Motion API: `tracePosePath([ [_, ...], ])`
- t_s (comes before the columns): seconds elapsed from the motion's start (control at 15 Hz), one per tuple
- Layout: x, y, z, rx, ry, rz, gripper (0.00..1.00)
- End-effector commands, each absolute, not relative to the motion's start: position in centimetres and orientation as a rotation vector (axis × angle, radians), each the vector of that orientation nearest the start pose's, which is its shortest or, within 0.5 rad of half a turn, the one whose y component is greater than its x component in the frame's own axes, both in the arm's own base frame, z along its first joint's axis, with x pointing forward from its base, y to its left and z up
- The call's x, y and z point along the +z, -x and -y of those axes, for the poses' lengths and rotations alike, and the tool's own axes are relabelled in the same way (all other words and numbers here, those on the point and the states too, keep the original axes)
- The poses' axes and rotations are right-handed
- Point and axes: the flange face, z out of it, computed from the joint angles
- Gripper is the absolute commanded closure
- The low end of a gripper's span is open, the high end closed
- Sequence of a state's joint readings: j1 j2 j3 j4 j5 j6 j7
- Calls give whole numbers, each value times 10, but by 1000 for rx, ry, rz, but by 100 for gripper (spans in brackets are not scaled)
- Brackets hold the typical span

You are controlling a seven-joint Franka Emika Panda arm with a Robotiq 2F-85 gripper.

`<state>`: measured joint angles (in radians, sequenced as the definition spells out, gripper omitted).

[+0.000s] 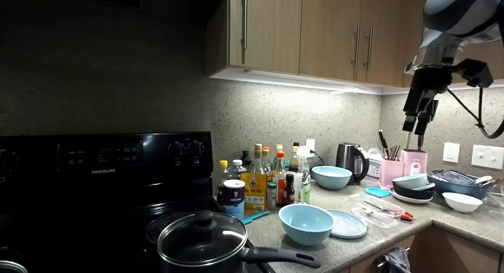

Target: Put the spoon on the white plate

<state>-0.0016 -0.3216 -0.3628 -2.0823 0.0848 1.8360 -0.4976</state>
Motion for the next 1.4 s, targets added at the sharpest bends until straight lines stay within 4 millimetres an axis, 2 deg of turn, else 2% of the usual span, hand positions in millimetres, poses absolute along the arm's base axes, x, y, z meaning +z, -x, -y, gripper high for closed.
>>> tracePosePath([
  [0.0,554,-451,184,-191,2979,183,0],
  [0.33,534,-503,212,-99,3003,69,0],
  [0.67,497,-552,241,21,2984,-12,0],
  [0.73,503,-535,232,-23,3012,22,0],
  [0.87,491,-544,236,5,3013,17,0],
  [1.2,501,-542,233,-20,3014,25,0],
  [1.33,478,-561,244,67,2994,-159,0],
])
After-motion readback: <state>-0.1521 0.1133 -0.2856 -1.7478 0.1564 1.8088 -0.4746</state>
